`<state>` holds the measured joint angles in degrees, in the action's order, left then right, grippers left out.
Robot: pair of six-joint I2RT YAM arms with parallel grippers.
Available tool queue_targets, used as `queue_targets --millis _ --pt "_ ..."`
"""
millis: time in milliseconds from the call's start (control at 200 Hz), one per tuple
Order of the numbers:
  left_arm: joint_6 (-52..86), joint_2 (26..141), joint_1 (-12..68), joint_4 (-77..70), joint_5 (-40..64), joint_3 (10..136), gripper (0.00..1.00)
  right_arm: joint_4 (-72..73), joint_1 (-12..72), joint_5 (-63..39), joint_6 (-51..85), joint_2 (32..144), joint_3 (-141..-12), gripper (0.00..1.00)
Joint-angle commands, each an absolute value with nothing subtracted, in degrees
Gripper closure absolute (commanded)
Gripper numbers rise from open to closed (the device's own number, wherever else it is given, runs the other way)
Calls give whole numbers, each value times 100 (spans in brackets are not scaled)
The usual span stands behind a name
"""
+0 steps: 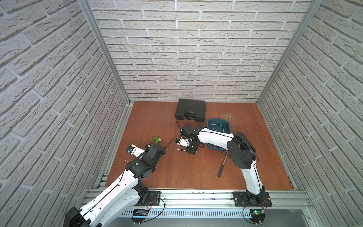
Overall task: Put the screwdriver on the desktop into the storage box
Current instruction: Pick up the screwdriver from the center of the board.
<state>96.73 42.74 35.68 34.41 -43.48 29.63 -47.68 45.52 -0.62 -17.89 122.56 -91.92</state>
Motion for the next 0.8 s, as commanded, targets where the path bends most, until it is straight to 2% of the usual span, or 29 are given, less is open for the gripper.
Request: queue_targets --millis 0,295,510,795 --pt "9742 4308 3533 3493 -4457 2918 41 -4887 4633 58 -1716 12405 -9056 76" --pt "9809 4325 3531 3551 -4404 2900 42 -4985 4632 20 -1567 12525 -9047 91" --pt "9817 4330 3532 3538 -4430 2903 42 -4977 4632 -161 -1395 12264 -9181 98" --pt "9767 4425 3540 3557 -4456 2950 42 -4548 4632 -583 -700 11283 -9056 98"
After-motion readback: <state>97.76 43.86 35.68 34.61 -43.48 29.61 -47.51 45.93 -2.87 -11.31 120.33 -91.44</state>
